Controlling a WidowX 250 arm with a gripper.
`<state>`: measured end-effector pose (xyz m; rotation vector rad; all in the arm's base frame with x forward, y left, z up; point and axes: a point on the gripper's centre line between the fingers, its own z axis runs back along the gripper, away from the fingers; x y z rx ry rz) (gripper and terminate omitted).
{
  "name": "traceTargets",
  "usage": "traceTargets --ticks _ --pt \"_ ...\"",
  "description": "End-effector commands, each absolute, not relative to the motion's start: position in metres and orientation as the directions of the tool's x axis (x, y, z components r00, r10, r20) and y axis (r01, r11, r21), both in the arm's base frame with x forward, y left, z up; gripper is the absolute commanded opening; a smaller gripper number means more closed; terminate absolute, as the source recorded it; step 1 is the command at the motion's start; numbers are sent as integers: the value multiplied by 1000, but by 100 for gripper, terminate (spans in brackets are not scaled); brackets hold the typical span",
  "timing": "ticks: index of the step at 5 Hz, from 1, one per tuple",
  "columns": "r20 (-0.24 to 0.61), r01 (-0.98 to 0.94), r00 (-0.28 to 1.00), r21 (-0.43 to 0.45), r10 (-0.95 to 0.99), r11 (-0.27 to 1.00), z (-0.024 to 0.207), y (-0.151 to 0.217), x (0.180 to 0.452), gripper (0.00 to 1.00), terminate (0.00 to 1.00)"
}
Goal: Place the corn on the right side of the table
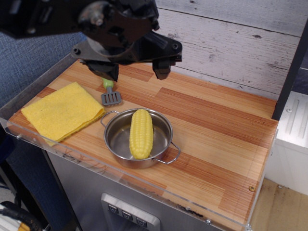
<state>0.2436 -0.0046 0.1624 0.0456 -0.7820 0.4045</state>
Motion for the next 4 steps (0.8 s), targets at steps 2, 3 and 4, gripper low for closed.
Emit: traceTargets --ticks 2,3,4 --pt "690 -383 639 -99 341 918 157 1 243 100 0" --pt "713 -357 638 -60 290 932 156 3 242 100 0" --pt "658 -402 661 -97 361 911 142 9 241 100 0"
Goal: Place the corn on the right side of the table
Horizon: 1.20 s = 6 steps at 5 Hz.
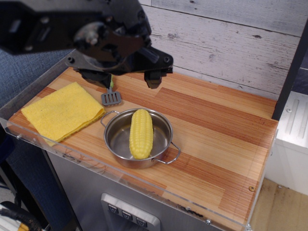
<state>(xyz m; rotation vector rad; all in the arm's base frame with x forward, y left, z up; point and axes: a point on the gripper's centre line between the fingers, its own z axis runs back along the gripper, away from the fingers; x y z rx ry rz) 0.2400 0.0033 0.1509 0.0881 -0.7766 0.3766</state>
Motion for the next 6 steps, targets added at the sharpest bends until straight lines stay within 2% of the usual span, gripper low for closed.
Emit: traceTargets --ticks 1,3,6 --pt "575 -457 686 -138 447 879 125 13 244 100 0" --pt "443 -523 701 -213 559 825 98 16 252 100 0" --pt "355 -511 762 -183 541 840 47 20 259 100 0"
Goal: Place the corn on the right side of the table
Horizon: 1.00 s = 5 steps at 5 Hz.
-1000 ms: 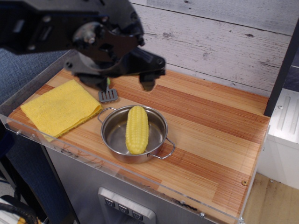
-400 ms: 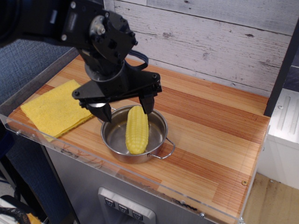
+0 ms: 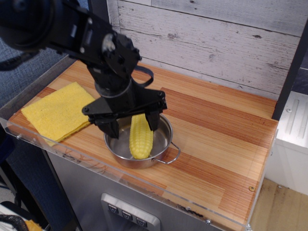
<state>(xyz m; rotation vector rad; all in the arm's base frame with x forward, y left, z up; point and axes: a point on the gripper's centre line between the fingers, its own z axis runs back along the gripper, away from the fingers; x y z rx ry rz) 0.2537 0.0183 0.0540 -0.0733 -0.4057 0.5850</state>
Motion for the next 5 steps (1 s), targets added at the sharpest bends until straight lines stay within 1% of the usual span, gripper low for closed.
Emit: traceTargets --ticks 1,2,4,5 --pt "358 -503 767 -180 533 845 44 22 261 100 0" --pt "374 -493 766 -180 523 851 45 21 261 0 0" --pt "388 -484 765 -180 514 856 48 17 256 0 0" --pt "426 -473 752 -183 503 862 60 17 256 0 0"
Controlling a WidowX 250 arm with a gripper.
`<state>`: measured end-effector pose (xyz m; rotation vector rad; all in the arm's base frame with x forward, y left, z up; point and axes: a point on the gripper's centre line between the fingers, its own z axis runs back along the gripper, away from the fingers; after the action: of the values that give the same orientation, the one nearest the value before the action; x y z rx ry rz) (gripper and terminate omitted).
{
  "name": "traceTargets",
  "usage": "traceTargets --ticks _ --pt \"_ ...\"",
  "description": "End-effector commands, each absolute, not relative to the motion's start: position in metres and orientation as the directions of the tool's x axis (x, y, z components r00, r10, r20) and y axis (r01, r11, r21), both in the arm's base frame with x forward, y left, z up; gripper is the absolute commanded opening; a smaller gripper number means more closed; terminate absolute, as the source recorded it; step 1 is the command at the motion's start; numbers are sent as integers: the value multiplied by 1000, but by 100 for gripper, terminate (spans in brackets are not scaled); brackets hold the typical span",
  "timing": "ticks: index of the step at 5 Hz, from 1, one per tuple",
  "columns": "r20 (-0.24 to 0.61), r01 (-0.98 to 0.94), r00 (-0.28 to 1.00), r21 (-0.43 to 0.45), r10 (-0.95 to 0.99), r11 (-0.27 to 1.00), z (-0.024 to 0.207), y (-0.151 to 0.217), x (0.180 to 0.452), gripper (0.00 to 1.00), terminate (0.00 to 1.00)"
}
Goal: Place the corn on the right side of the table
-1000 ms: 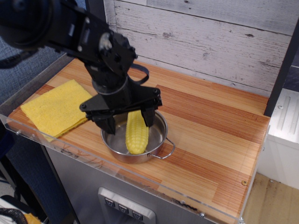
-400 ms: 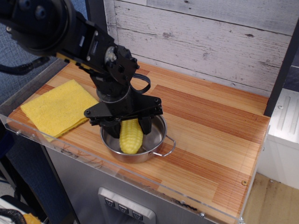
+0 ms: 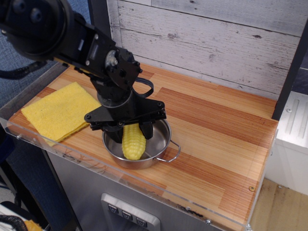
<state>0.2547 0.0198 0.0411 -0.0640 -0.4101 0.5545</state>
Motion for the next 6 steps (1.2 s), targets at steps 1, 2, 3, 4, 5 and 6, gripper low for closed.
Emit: traceTargets --ticks 1,2,3,4,5,6 --pt "503 -444 725 -182 471 877 88 15 260 0 0" --pt "596 -424 671 -180 441 888 127 13 262 0 0" --pt "638 -400 637 -206 432 893 151 12 271 0 0" --pt "644 -344 645 -235 411 909 162 -4 296 0 0" --pt "640 -251 687 -235 344 939 157 -41 314 0 0" --pt "662 -166 691 -245 290 955 163 -77 325 0 0"
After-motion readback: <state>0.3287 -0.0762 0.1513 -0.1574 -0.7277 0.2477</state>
